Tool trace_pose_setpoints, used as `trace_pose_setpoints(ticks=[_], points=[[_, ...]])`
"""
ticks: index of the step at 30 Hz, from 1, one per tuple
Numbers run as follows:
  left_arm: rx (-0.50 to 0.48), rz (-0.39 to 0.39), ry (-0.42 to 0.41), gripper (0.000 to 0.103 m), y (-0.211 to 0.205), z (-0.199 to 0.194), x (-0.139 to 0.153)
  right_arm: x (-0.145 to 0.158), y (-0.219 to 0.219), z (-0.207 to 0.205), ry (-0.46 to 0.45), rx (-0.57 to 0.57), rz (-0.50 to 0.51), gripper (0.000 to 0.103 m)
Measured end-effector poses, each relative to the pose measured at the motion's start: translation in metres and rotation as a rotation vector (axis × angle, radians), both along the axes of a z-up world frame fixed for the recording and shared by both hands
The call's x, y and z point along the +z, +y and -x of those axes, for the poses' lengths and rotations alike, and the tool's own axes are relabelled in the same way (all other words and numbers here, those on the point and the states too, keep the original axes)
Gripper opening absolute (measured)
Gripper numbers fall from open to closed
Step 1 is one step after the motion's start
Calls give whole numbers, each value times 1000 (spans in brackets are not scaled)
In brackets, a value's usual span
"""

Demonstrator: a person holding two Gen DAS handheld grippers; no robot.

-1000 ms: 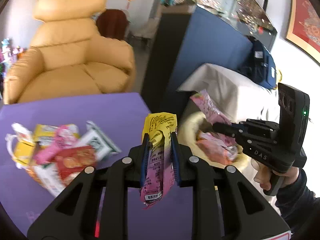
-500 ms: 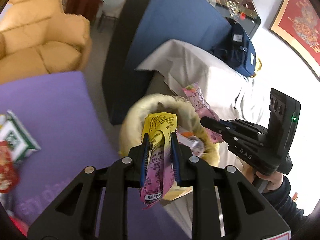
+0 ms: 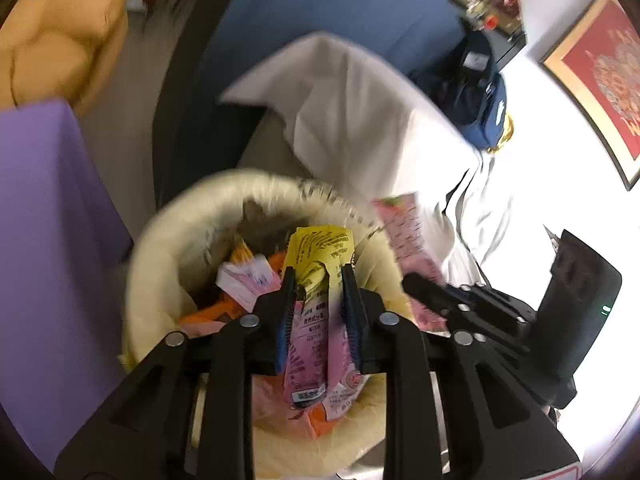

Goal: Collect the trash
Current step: 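Carry the yellow wrapper and pink candy stick to the bin and release both, then move both grippers back over the table toward the remaining trash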

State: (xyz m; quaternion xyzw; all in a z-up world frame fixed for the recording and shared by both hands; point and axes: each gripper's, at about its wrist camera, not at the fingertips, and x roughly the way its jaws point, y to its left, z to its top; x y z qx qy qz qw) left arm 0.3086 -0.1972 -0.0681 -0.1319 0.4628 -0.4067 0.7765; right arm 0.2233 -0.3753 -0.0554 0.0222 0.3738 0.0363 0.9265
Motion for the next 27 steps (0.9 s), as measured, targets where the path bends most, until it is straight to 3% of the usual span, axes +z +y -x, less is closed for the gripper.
trace_pose_setpoints(ticks=[4,8,16,20,25,27], points=[[-19,-12,57,53,-4,-4,-20,-4,-3,-1,8,-6,-3,7],[23,8,33,67,14,-3,-11,-4,-2,1,5,-4,-25,7],[235,-23,-92,72,68,2,22,10,56,1,-23,156,-93,7],[320,-27,-110,72,93,6,32,-8,87,-8,51,240,-85,7],[343,-46,-140,73,116,27,44,-49,89,-31,177,186,39,7],[339,-51,-146,76,122,35,45,-59,79,-36,213,140,45,7]])
